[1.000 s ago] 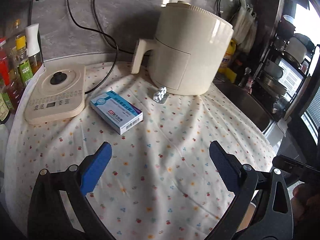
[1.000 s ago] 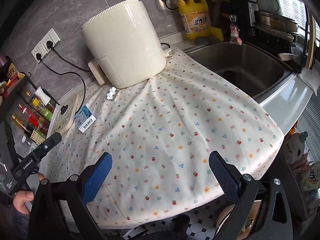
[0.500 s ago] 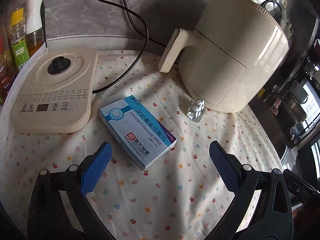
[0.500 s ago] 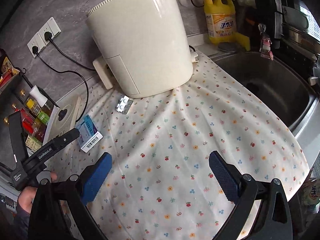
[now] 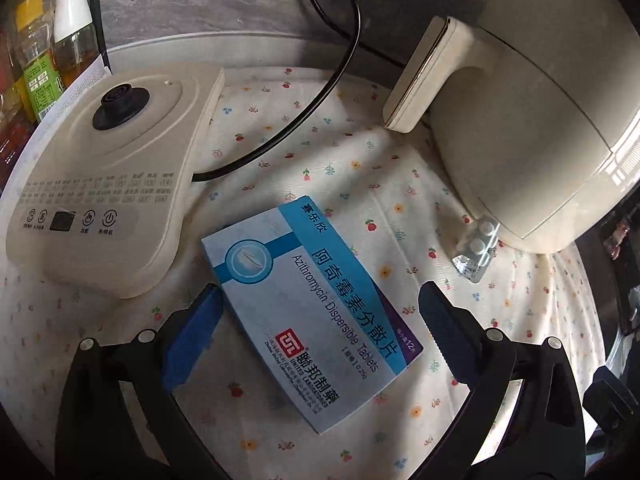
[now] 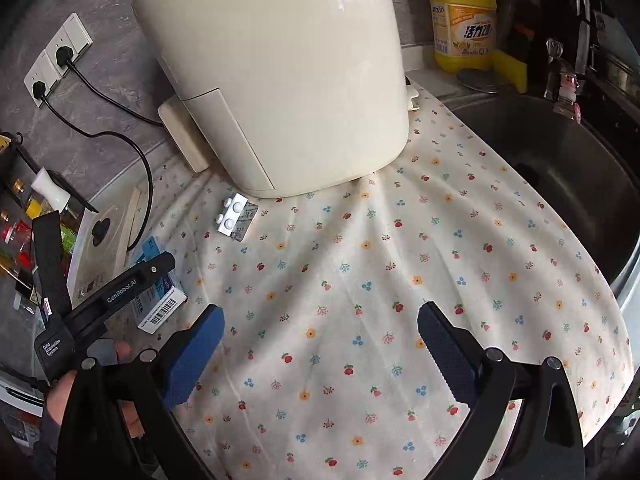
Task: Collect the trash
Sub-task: 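Grasp the blue medicine box with the left gripper while the right gripper grasps the pill blister pack, then carry the medicine box and blister pack over the bin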
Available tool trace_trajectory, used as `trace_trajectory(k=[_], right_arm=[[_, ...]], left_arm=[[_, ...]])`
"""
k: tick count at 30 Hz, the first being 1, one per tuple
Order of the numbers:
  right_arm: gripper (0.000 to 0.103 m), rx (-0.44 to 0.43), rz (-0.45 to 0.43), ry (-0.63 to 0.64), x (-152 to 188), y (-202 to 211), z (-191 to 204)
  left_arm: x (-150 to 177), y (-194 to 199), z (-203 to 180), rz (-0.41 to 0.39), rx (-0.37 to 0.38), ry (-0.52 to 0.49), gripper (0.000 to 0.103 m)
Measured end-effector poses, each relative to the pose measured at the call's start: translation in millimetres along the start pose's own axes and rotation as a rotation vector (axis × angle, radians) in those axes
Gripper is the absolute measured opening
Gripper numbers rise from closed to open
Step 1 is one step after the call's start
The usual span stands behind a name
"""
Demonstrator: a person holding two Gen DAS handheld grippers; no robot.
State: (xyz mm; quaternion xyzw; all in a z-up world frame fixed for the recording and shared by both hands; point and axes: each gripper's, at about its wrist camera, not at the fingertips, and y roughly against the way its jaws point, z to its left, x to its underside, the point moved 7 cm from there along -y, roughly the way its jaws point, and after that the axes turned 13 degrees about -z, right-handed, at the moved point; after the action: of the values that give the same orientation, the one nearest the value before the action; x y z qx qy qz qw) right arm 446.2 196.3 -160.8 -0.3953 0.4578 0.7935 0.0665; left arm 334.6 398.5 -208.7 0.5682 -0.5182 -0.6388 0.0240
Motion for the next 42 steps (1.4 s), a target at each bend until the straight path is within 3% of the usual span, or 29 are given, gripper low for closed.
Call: trace_trajectory(k=[2,4,7,10,16,21,27,28,29,37,42], right_arm=[[0.095,-0.013,0.004,0.025,-5.0,-10.6,10.6],[0.094,-0.029,0.004,0.04,-11.2,-21.2,21.3],[0.081,-0.052,0.011,0.029,-20.9,-36.7,33.1],[0.068,-0.074,0.031,0.007,-27.1,-51.8,40.2],[0.055,-0.1,0.067,-0.006,-28.8,-76.0,54.4],[0.054,-0.122,0.075,-0.039,-24.6,-95.4,69.5],[0.054,-0.081,0.037,-0.102,-19.3,-120.5,80.3],[0.04,-0.07,0.007,-0.102,-21.7,-121.6,81.0],[0.032,-0.083,0.022,-0.1,-20.5,-124.0,82.4],[0.027,-0.126,-0.016,-0.092,-18.0,-79.6,71.7],[0.027,-0.146,-0.065,-0.057,-17.5,-40.0,73.7]], left_arm=[[1.2,-0.3,-0.4,-0.007,-0.019,-0.018,0.097],[2.4,1.7,-0.2,-0.017,-0.031,-0.031,0.086],[0.0,8.0,0.1,-0.026,-0.006,-0.02,0.07],[-14.6,23.4,4.2,-0.092,0.022,-0.009,0.068],[-48.3,46.7,6.6,-0.193,0.067,-0.01,0.068],[-59.3,40.2,25.8,-0.199,0.059,0.026,0.068],[-57.7,30.2,47.5,-0.185,0.033,0.053,0.068],[-57.8,30.8,49.4,-0.186,0.031,0.055,0.069],[-58.2,32.4,50.5,-0.191,0.03,0.056,0.069],[-54.6,54.3,48.8,-0.226,0.048,0.064,0.069],[-50.0,81.3,28.1,-0.262,0.109,0.033,0.069]])
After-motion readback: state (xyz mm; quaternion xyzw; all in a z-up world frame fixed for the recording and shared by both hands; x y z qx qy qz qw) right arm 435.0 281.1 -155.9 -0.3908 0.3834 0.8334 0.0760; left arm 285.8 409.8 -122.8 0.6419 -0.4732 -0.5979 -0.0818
